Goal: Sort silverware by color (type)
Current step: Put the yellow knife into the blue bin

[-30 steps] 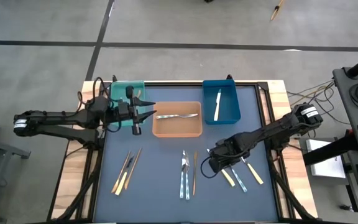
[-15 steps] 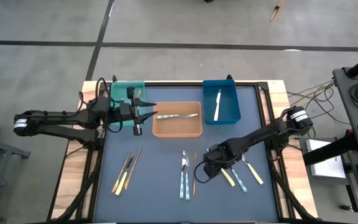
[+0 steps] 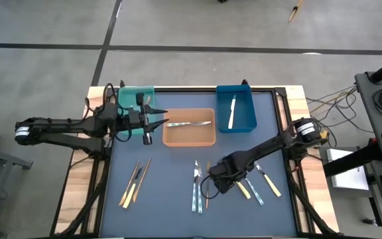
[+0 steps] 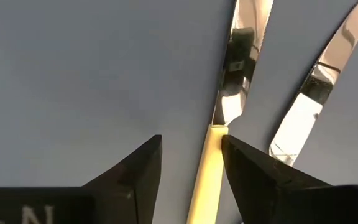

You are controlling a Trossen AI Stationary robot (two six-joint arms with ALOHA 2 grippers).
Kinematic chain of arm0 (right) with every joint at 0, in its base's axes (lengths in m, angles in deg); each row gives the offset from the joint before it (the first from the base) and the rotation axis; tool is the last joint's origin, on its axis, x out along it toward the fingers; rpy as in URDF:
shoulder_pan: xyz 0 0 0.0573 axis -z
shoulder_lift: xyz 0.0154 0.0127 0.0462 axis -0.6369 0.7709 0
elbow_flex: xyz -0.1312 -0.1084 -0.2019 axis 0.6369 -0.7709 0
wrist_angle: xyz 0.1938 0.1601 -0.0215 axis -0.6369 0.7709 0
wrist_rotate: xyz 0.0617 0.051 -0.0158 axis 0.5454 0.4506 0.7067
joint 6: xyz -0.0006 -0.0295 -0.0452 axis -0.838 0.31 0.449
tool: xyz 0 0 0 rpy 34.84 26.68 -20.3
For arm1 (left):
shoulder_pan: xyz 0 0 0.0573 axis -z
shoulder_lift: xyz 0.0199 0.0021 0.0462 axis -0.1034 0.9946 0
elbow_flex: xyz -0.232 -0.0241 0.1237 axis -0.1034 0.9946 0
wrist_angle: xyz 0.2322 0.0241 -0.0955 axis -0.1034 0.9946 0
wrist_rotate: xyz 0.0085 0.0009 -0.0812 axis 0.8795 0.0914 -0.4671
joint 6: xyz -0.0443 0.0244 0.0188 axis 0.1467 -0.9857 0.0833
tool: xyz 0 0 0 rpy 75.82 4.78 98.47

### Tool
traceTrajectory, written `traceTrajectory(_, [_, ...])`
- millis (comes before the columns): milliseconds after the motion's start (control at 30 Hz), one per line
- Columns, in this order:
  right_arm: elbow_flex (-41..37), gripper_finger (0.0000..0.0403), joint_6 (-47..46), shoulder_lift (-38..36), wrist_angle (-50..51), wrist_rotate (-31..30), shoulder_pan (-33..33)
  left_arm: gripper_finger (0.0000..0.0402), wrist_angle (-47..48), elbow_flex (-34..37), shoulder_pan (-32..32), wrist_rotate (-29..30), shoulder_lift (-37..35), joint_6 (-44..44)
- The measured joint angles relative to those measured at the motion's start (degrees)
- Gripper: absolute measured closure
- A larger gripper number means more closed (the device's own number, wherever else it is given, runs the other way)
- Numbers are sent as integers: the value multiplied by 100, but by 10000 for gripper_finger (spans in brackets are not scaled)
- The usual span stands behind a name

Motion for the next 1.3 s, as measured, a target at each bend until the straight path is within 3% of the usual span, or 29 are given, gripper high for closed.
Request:
traceTrajectory(467, [55,341,246,106,199,-347,-18,286,21,0,0,9,33,-42])
traceTrajectory(767, [27,338,238,158,68,-410,-20,286,37,0,-7,52,33,-42])
traceTrajectory(1033, [24,378,182,158,51,-434,-20,286,37,0,-11,56,33,-42])
traceTrajectory(1300, [58,384,208,97,65,-464,-20,286,39,0,-11,57,33,-42])
